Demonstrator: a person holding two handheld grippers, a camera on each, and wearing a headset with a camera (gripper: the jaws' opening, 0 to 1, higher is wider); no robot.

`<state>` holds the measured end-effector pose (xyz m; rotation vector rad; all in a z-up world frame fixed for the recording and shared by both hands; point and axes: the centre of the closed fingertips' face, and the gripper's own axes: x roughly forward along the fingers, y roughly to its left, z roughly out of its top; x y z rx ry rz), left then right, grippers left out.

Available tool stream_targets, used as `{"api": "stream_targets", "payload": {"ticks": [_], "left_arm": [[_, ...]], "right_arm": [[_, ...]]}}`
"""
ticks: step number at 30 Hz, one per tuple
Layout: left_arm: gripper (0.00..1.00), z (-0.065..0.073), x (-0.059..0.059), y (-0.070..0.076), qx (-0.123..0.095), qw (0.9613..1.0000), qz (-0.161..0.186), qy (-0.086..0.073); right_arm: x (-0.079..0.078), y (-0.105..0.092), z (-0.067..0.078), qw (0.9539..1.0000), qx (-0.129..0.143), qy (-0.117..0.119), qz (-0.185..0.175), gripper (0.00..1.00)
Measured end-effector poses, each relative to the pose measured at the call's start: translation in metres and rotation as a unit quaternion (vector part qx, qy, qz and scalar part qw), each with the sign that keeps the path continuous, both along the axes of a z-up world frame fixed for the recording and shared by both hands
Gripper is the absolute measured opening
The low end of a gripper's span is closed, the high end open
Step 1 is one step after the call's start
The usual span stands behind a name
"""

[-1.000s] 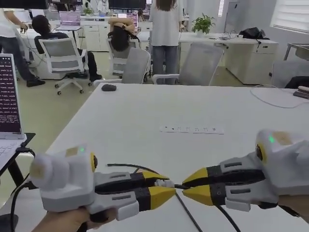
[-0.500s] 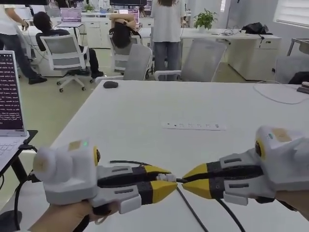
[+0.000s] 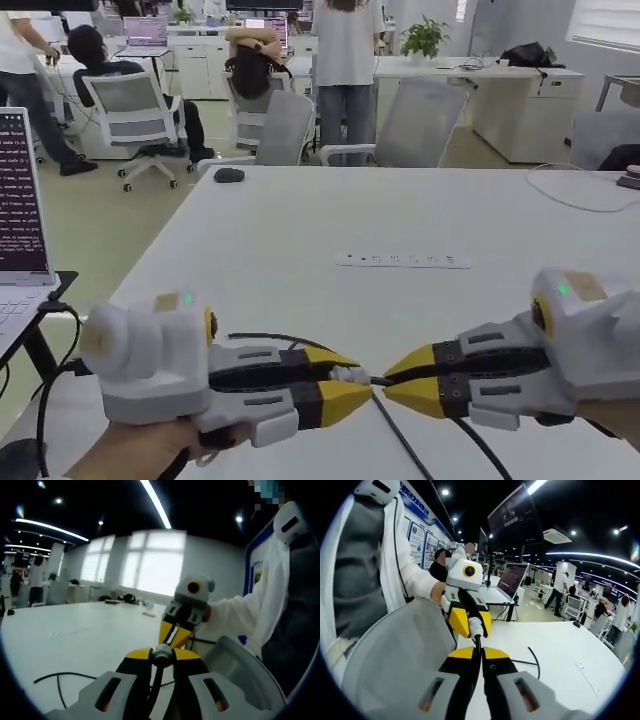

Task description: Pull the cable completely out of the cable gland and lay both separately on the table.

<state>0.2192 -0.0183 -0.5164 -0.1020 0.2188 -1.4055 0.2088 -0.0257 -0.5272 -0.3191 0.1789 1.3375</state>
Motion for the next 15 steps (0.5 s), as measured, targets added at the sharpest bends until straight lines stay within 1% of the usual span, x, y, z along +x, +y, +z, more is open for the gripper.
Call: {"api": "stream_targets", "payload": {"ticks": [2,3,5,8,11,15], "left_arm": [[0.16,-0.001,0.001,0.0,0.001,1.0,0.001,0.0],[0.16,0.0,0.003,0.002,-0.002,1.0,0.004,0.002],[0.16,0.004,0.006,0.007,-0.017,0.9998,0.011,0.008],[0.16,0.005,0.008,0.013,-0.014,0.9998,0.016,0.006],[0.16,0.004,0.011,0.017,-0.011,0.9997,0.022,0.007],[0.16,0.002,0.007,0.016,-0.008,0.9998,0.019,0.005]], "right_arm": [[0.002,-0.004,-0.002,1.0,-0.008,-0.003,-0.005,0.03],[0.003,-0.008,-0.003,0.9999,-0.009,-0.003,-0.009,0.03],[0.006,-0.017,-0.002,0.9998,-0.004,0.001,-0.022,0.03],[0.009,-0.027,-0.005,0.9994,-0.008,0.003,-0.034,0.03],[0.009,-0.035,-0.008,0.999,-0.007,0.008,-0.044,0.03],[0.005,-0.038,-0.012,0.9989,-0.008,0.009,-0.046,0.03]]}}
